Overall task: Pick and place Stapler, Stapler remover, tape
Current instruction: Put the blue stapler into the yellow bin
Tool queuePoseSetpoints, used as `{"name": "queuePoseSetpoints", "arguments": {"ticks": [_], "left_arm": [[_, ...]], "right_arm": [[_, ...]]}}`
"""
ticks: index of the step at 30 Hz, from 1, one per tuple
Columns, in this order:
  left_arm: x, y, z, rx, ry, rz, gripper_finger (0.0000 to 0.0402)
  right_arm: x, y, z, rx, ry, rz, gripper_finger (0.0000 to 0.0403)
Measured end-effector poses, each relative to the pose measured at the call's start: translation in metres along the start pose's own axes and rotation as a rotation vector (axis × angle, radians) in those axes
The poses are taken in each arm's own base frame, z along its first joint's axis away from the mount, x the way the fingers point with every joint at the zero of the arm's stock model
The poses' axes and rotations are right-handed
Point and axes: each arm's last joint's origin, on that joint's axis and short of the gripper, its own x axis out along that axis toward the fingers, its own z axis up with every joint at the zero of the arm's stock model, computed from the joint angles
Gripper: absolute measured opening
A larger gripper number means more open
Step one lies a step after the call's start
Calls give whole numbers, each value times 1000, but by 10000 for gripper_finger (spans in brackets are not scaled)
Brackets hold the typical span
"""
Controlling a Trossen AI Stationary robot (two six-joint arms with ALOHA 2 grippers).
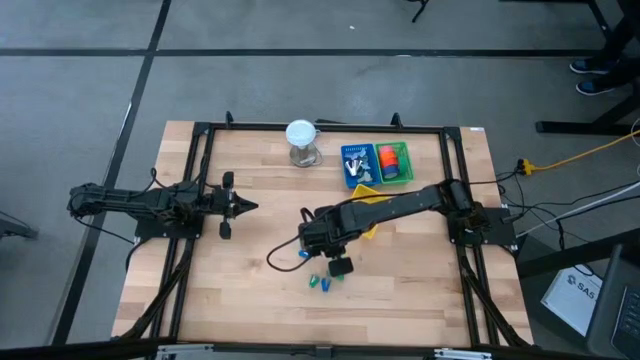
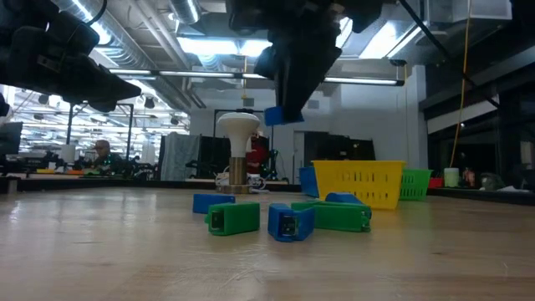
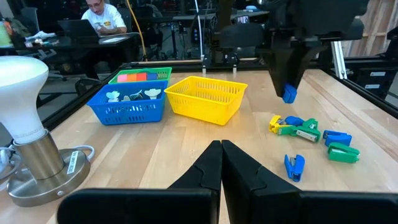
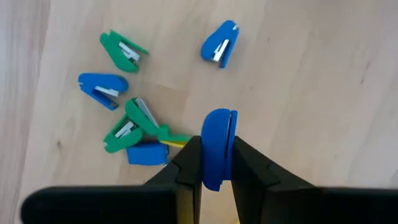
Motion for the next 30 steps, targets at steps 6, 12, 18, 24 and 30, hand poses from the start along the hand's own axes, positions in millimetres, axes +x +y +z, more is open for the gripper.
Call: {"name": "queuePoseSetpoints", "arguments": {"ticks": [6, 12, 18, 24, 30], "left_arm": [[0, 0, 0, 0, 0, 0, 1], [0, 0, 0, 0, -1, 0, 1], [0, 0, 0, 0, 0, 0, 1], [0, 0, 0, 0, 0, 0, 1], [0, 0, 0, 0, 0, 0, 1]], "right_arm": [[-5, -5, -6, 6, 46, -77, 59], [-10, -7, -9, 13, 63, -102, 59], [-12, -7, -9, 26, 57, -104, 59], [-23, -11, -13, 73, 49, -107, 59], [-24, -20, -25, 148, 85, -115, 60]]}}
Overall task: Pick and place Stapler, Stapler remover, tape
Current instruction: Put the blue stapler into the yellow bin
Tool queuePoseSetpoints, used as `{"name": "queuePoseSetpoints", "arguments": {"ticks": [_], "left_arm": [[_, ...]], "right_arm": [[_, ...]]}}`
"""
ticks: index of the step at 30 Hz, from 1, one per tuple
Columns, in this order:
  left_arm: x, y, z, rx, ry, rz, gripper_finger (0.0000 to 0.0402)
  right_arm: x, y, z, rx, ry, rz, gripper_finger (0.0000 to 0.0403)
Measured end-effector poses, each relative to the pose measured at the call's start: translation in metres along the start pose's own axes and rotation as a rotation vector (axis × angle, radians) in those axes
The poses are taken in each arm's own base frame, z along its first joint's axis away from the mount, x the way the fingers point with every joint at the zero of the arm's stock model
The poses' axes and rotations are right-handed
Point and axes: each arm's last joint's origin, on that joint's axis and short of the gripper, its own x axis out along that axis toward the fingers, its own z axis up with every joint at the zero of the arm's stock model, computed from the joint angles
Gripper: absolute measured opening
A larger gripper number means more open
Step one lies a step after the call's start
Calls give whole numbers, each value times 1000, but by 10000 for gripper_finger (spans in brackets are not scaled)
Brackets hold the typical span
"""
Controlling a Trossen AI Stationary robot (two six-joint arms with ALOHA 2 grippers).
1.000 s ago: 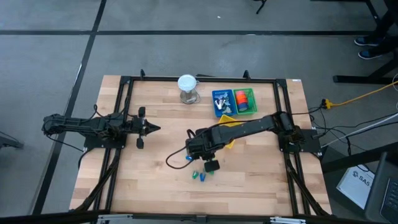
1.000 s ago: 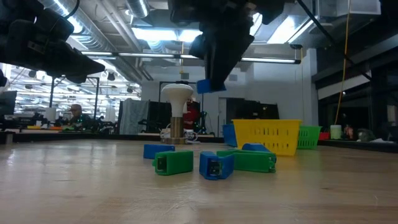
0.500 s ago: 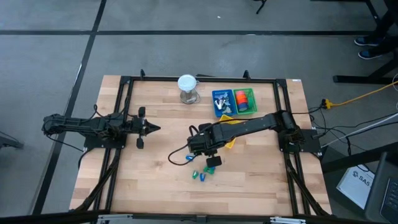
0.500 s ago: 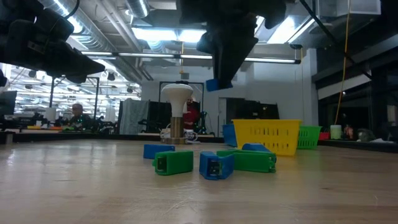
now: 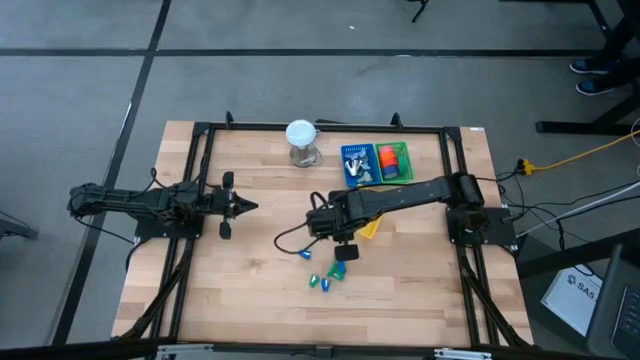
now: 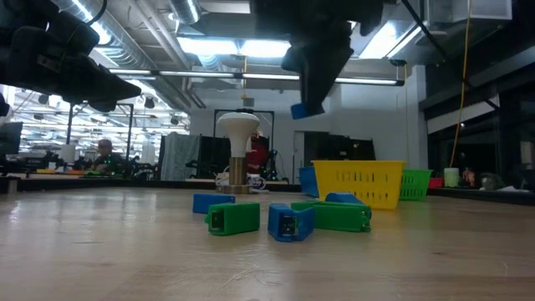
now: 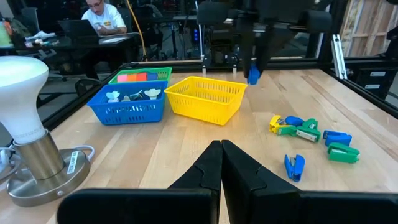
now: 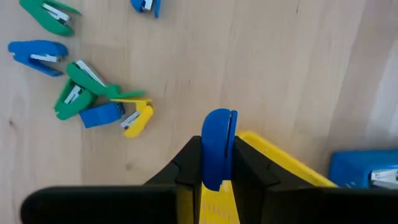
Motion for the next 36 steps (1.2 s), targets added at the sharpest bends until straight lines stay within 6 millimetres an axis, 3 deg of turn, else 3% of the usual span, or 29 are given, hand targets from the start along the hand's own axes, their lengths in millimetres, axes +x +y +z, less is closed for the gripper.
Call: {"name": "queuePoseSetpoints", "arguments": {"ticks": [9, 20, 29, 36], "left_arm": [[0, 0, 0, 0, 0, 0, 1], [0, 0, 0, 0, 1, 0, 1], [0, 0, 0, 0, 0, 0, 1], [0, 0, 0, 0, 0, 0, 1]], "right_arm": [[12, -13, -26, 113, -15, -3, 60], [42, -23, -60, 239, -71, 9, 64], [66, -30, -73, 294, -101, 12, 67], [68, -32, -73, 300, -117, 29, 70]]}}
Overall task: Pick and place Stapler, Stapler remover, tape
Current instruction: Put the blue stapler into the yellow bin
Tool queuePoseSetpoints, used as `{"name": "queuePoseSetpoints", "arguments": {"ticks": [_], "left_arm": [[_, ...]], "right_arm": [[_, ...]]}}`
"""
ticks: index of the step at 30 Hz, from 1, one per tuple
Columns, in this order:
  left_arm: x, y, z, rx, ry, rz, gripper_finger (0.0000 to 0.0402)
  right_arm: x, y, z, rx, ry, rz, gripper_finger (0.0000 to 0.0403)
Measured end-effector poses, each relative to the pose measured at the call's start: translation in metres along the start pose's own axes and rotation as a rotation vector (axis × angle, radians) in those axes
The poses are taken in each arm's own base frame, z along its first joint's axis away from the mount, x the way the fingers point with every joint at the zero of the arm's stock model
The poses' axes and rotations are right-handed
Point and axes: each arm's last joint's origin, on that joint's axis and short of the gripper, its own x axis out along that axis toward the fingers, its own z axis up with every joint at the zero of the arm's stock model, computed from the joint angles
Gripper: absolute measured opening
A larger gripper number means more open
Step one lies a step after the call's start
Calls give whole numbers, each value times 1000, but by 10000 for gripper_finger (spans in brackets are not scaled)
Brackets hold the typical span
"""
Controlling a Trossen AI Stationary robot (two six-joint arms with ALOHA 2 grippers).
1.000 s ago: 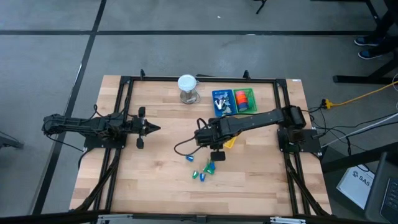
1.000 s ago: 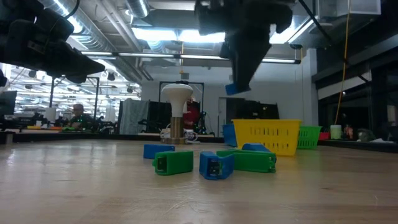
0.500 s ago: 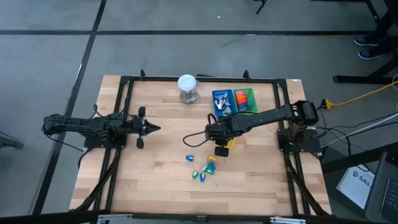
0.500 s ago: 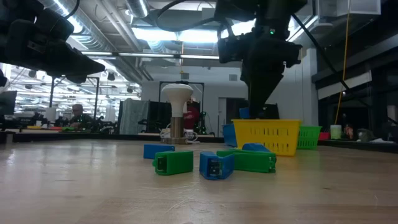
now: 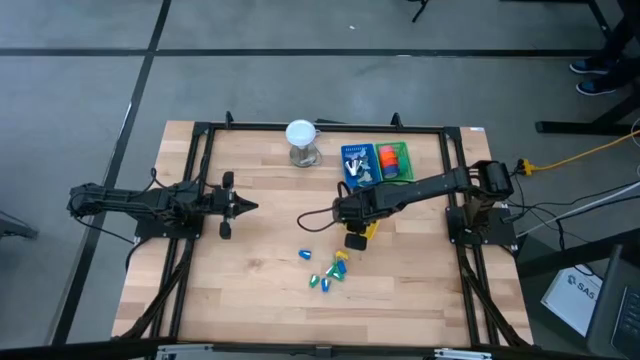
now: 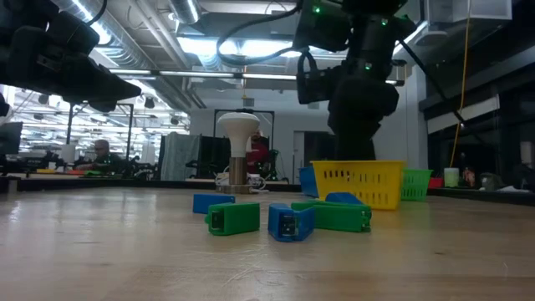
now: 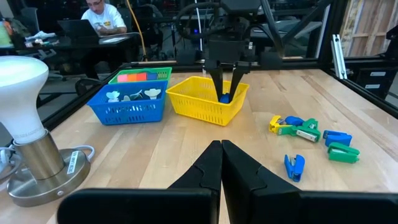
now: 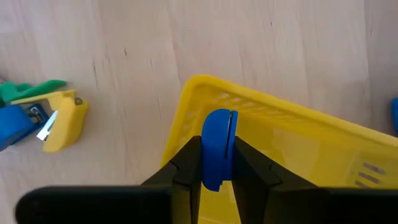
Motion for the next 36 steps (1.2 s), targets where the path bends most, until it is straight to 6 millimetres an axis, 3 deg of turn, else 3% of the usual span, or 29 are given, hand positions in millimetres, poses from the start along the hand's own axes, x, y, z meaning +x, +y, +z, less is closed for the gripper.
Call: {"name": "queuePoseSetpoints", "arguments": {"ticks": [18, 30, 36], "left_arm": [[0, 0, 0, 0, 0, 0, 1], [0, 0, 0, 0, 1, 0, 1], [0, 0, 0, 0, 0, 0, 1]], "right_arm": [[-1, -7, 1, 56, 0, -5, 100], [-1, -7, 3, 176, -20, -4, 227], [-1, -6, 9, 163, -82, 8, 246]]}}
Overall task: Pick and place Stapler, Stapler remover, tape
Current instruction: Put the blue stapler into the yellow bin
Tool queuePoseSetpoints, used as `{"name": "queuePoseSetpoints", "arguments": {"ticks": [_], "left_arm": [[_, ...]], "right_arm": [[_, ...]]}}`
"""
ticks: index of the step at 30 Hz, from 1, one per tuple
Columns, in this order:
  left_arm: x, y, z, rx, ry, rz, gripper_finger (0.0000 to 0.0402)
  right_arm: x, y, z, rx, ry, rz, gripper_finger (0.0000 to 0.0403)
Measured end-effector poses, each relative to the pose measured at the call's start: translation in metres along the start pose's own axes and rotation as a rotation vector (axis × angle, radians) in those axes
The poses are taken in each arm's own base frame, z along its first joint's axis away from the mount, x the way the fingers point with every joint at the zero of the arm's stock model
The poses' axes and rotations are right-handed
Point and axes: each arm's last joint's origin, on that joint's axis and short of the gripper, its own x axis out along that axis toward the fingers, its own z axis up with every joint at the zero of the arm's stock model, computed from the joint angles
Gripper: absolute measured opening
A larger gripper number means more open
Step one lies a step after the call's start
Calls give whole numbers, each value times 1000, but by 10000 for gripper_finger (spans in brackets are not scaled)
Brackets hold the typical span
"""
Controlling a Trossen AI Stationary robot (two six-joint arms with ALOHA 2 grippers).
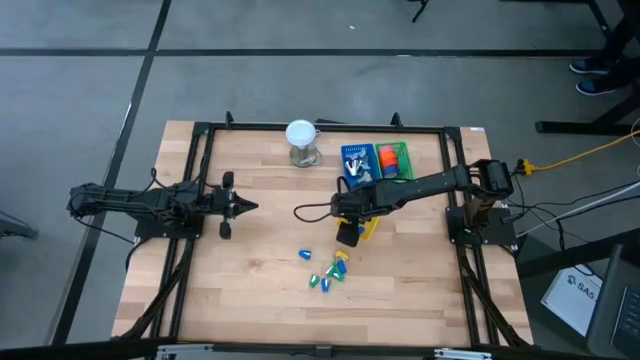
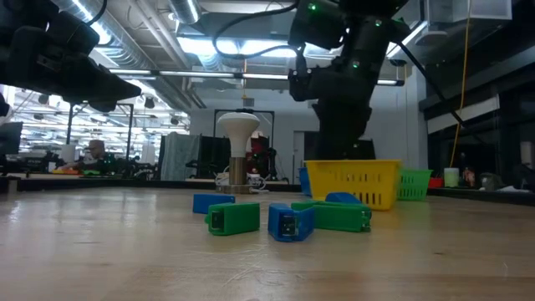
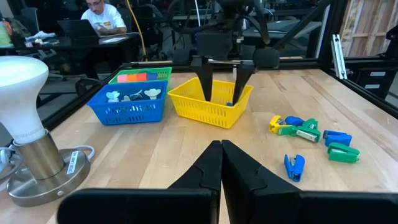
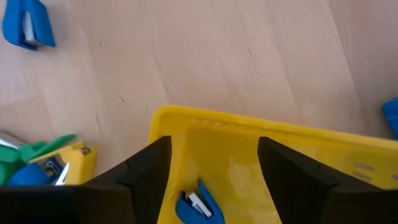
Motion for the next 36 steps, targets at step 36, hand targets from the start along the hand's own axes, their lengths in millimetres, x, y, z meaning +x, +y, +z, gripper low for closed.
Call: {"name": "queuePoseSetpoints", "arguments": {"ticks": [36], "left_arm": [[0, 0, 0, 0, 0, 0, 1]], "right_arm": [[-75, 125, 14, -237, -464, 130, 115]]}}
